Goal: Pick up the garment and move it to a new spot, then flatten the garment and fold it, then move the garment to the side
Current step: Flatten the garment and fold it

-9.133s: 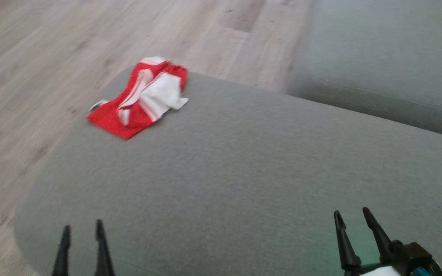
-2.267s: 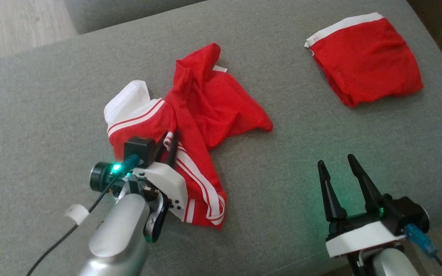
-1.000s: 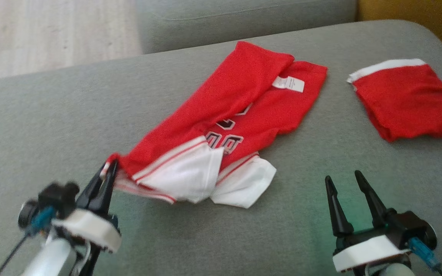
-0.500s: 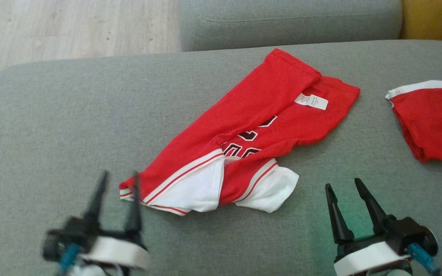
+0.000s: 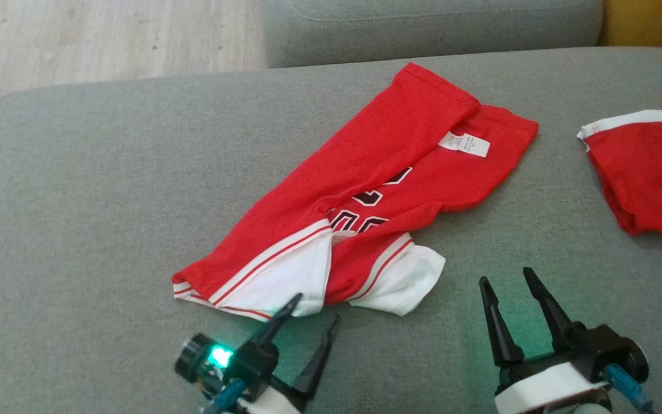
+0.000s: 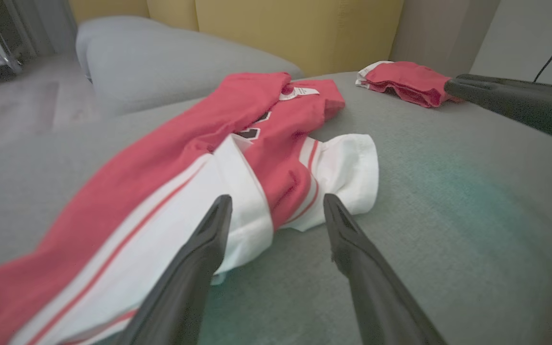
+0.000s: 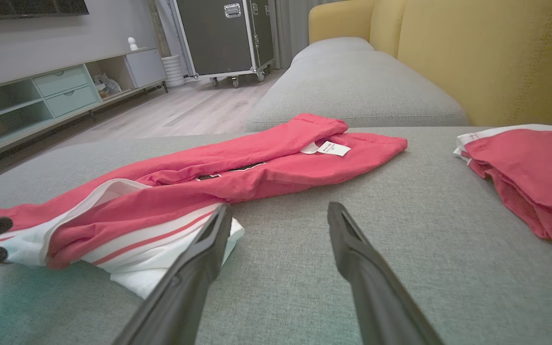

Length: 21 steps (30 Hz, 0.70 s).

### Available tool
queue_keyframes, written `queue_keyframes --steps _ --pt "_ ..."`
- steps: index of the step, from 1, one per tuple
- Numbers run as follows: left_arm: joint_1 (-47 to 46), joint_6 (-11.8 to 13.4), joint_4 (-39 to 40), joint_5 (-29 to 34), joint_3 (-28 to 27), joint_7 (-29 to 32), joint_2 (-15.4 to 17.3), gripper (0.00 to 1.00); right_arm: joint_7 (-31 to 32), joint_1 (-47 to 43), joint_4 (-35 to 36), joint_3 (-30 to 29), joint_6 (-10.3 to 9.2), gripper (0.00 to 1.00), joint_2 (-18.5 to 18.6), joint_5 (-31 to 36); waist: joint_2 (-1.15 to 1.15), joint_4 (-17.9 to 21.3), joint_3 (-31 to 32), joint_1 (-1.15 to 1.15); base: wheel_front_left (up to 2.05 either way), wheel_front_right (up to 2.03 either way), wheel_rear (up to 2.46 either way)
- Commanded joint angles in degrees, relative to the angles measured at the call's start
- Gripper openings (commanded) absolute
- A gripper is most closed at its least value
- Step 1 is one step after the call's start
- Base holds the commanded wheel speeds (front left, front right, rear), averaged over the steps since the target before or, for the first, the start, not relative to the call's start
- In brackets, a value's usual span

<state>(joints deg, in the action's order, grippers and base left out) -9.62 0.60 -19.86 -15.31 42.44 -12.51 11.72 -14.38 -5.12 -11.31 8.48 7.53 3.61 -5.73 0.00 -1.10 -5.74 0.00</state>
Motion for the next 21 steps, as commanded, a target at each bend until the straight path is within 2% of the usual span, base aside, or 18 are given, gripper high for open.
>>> queue_keyframes --steps 1,3,6,16,21 --pt "-1.35 -1.11 0.17 -2.27 -1.74 0.43 -1.12 1.00 -0.62 2.44 1.52 1.35 -0.04 1.00 0.71 0.10 0.00 0.46 -0.27 0.00 0.00 0.00 0.00" --pt "-0.87 -2.97 -1.77 -6.54 -2.82 1.46 -3.24 1.00 -0.62 2.70 1.54 1.37 -0.04 1.00 0.67 0.04 0.00 0.95 -0.56 0.00 0.00 0.00 0.00" --pt "-0.77 -4.36 -4.37 -10.03 -3.71 2.32 -4.48 1.00 -0.62 2.89 1.53 1.28 -0.04 1.00 0.62 0.03 0.00 1.53 -0.85 0.00 0.00 0.00 0.00" --pt "-0.37 -7.38 -7.45 -20.79 -5.40 3.92 -6.71 1.00 -0.62 2.80 1.76 0.86 -0.04 1.00 0.92 0.47 0.00 1.89 -1.27 0.00 0.00 0.00 0.00" --pt "-1.57 -7.83 -7.39 -22.95 -5.14 2.10 -6.80 1.00 -0.62 2.72 1.78 0.87 -0.04 1.00 1.02 0.72 0.00 1.48 -1.22 0.00 0.00 0.00 0.00"
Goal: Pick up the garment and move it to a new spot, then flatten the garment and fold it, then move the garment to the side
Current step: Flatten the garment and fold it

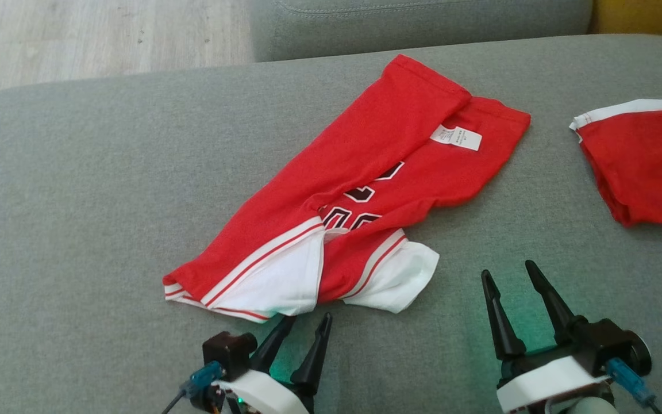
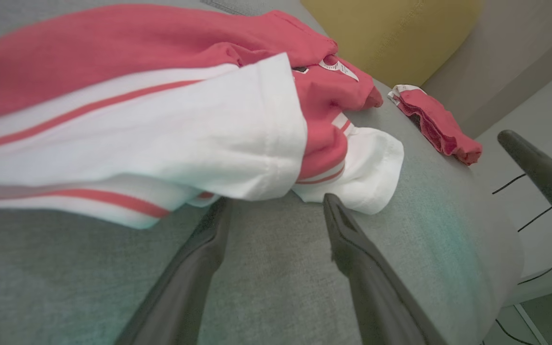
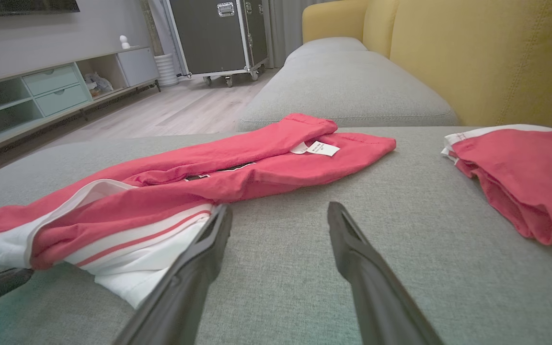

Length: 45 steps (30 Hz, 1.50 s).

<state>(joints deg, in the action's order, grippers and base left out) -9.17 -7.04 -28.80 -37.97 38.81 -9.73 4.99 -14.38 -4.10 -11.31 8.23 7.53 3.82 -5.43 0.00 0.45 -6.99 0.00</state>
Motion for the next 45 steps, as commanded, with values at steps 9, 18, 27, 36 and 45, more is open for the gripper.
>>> queue_keyframes --steps 9,18,27,36,45 --pt "-2.43 -0.36 3.55 -2.14 -0.77 -2.00 0.30 1.00 -0.62 1.50 1.49 1.41 -0.04 1.00 1.06 0.78 0.00 -0.52 0.38 0.00 0.00 0.00 0.00" --pt "-2.41 -0.38 7.40 -3.85 -0.77 -1.59 0.61 1.00 -0.62 1.68 1.36 1.91 -0.04 1.00 1.31 1.05 0.00 -0.06 -0.03 0.00 0.00 0.00 0.00" --pt "-0.76 1.27 13.61 -6.00 -1.94 0.24 1.70 1.00 -0.62 1.60 1.24 1.99 -0.04 1.00 1.37 1.40 0.00 0.29 0.08 0.00 0.00 0.00 0.00" --pt "1.12 1.92 15.20 -9.89 -3.15 2.09 1.61 1.00 -0.62 1.50 1.36 1.90 -0.04 1.00 1.45 1.59 0.00 0.00 0.08 0.00 0.00 0.00 0.00" --pt "3.03 1.55 16.55 -14.11 -4.48 2.62 1.46 0.65 -0.62 1.03 1.33 2.30 -0.04 1.00 1.71 1.81 0.00 -0.43 0.49 0.00 0.00 0.00 0.00"
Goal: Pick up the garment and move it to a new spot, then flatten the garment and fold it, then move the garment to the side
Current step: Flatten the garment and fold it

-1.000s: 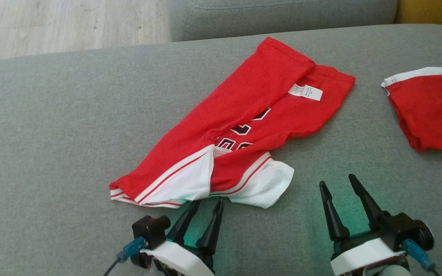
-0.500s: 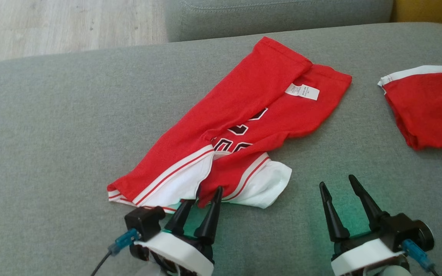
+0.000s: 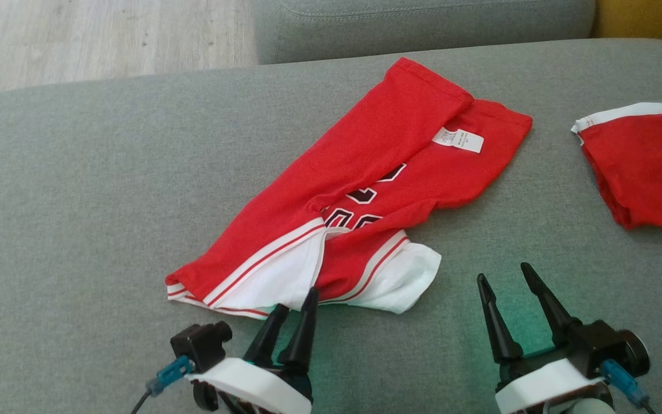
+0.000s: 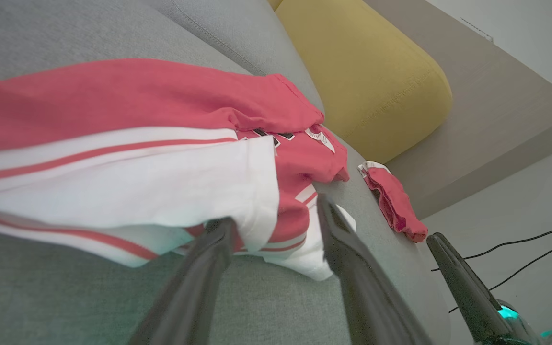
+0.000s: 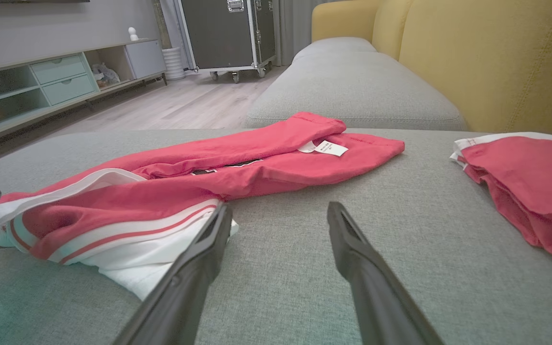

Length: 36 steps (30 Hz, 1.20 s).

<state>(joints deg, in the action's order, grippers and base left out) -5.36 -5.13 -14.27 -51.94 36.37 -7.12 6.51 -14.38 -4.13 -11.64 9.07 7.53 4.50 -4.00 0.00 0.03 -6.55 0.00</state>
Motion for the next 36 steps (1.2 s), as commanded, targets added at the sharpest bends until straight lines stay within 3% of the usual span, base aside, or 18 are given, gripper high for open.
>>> queue_keyframes --steps 1,2,3,11,17,22,26,32,36 --pt "-0.76 -0.38 2.01 -0.11 -1.97 0.01 0.00 0.42 -0.62 1.01 1.66 1.51 -0.04 1.00 1.06 0.37 0.00 -0.01 0.12 0.00 0.00 0.00 0.00" --pt "-0.79 -0.41 1.99 -0.02 -1.83 0.02 0.05 0.18 -0.62 0.97 1.67 1.54 -0.04 1.00 1.08 0.37 0.00 -0.02 0.17 0.00 0.00 0.00 0.00" --pt "-0.92 -0.47 1.94 0.21 -1.56 0.09 0.14 0.00 -0.62 0.95 1.68 1.57 -0.04 1.00 1.11 0.35 0.00 -0.03 0.21 0.00 0.00 0.00 0.00" --pt "-3.32 -0.46 2.34 4.28 -1.68 -3.70 1.63 0.00 -0.62 1.38 2.42 1.57 -0.04 1.00 1.37 0.15 0.00 -1.05 -0.17 0.00 0.00 0.00 0.00" --pt "-8.04 1.03 5.50 8.93 -5.22 -5.82 6.02 0.00 -0.62 6.33 3.41 1.79 -0.04 1.00 3.08 -1.22 0.00 -3.56 -2.05 0.00 0.00 0.00 0.00" --pt "-13.46 1.34 7.84 10.09 -8.41 -4.79 10.17 0.00 -0.62 15.20 0.20 2.14 -0.04 1.00 8.46 -2.48 0.00 -6.41 -5.42 0.00 0.00 0.00 0.00" --pt "-18.13 1.05 8.97 10.28 -10.25 -3.99 12.01 0.00 0.16 24.06 -7.46 2.75 -0.04 1.00 14.74 -2.68 0.00 -8.83 -9.09 0.00 0.00 0.00 0.00" --pt "-24.33 0.01 8.23 10.21 -10.77 -4.00 11.90 0.00 6.53 36.13 -18.10 8.09 -0.04 1.00 22.73 -3.64 0.00 -12.07 -13.74 0.00 0.00 0.00 0.00" --pt "-26.23 -0.49 7.17 10.17 -10.49 -4.49 11.40 0.00 7.98 40.22 -22.62 12.35 -0.04 1.00 24.55 -4.91 0.00 -13.01 -15.06 0.00 0.00 0.00 0.00"
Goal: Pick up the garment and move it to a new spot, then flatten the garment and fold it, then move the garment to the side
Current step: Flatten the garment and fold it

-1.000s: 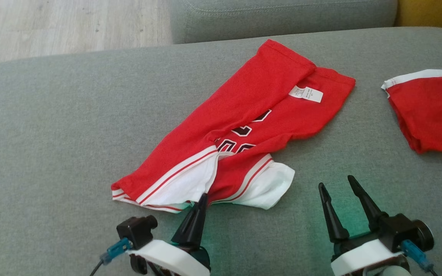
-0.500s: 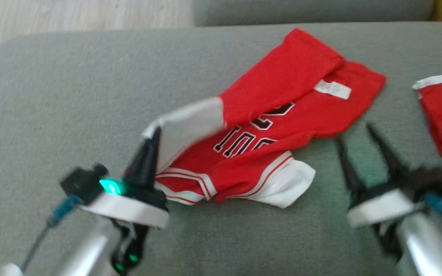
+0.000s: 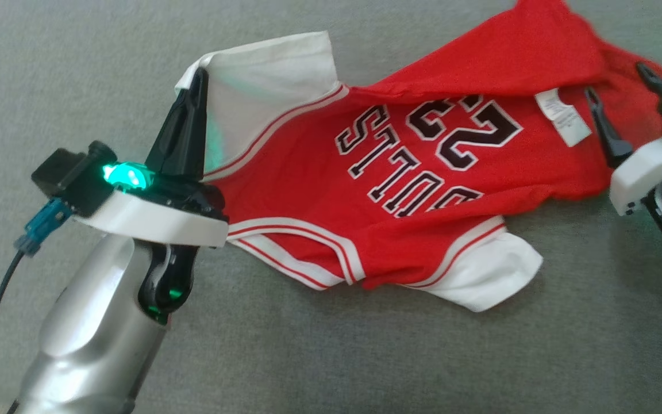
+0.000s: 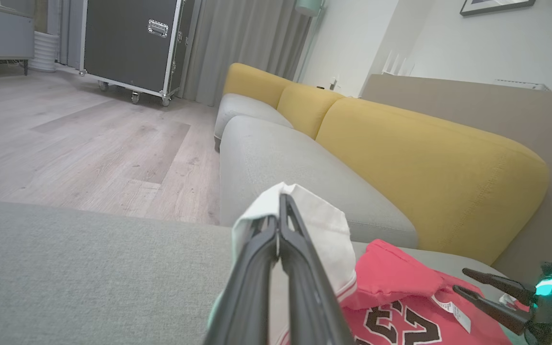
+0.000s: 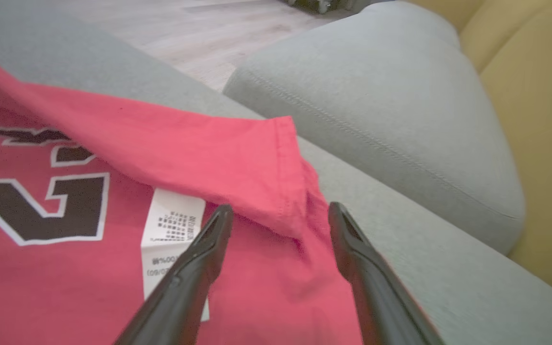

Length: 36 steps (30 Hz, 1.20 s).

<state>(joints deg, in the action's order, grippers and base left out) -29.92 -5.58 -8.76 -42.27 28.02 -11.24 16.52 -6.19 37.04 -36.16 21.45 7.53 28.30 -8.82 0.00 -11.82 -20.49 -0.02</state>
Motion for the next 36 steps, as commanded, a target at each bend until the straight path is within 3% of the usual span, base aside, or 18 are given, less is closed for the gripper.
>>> queue_keyframes --steps 1,6,12,13,15,16,18,30,36 --pt "-2.16 -0.18 1.32 0.49 -2.02 -0.54 1.21 0.00 0.19 0.18 0.59 1.49 -0.04 1.00 1.22 -0.32 0.00 -1.42 -1.49 0.02 0.00 0.00 0.00" --pt "-3.68 -0.70 -0.13 0.51 -1.37 -1.35 0.47 0.00 0.51 4.67 -5.53 6.45 -0.04 1.00 2.28 -1.11 0.00 -2.48 -2.82 0.02 0.00 0.00 0.00" --pt "-4.56 -1.04 -1.24 0.47 -1.11 -1.99 0.48 0.00 -1.54 8.37 -11.43 7.53 -0.04 1.00 2.04 0.55 0.00 -3.11 -3.52 0.02 0.00 0.00 0.00" --pt "-4.62 -1.06 -1.33 0.49 -1.09 -2.06 0.51 0.00 -1.85 8.79 -12.24 7.39 -0.04 0.96 1.94 0.94 0.00 -3.14 -3.55 0.02 0.00 0.00 0.00" --pt "-4.72 -1.09 -1.55 0.50 -1.11 -2.16 0.57 0.00 -2.45 9.36 -13.68 7.16 -0.04 0.68 1.65 1.68 0.00 -3.13 -3.49 0.02 0.00 0.00 0.00" --pt "-4.74 -1.10 -1.64 0.48 -1.13 -2.20 0.61 0.00 -2.79 9.57 -14.30 7.11 -0.04 0.42 1.45 1.98 0.00 -3.08 -3.44 0.02 0.00 0.00 0.00" --pt "-4.76 -1.08 -1.82 0.48 -1.23 -2.28 0.70 0.00 -3.70 9.92 -15.24 7.04 -0.04 0.00 1.00 2.30 0.00 -2.91 -3.31 0.02 0.00 0.00 0.00" --pt "-4.70 -0.46 -2.47 1.10 -2.33 -2.64 2.58 0.00 -7.48 12.09 -15.99 7.64 -0.04 0.00 -1.37 3.91 0.00 -0.34 0.89 0.02 0.00 0.00 0.00" --pt "-6.64 -0.39 -1.33 2.82 -3.01 -2.36 5.49 0.00 -8.50 13.53 -13.63 4.62 -0.04 0.00 -1.45 2.93 0.00 1.56 6.26 0.02 0.00 0.00 0.00"
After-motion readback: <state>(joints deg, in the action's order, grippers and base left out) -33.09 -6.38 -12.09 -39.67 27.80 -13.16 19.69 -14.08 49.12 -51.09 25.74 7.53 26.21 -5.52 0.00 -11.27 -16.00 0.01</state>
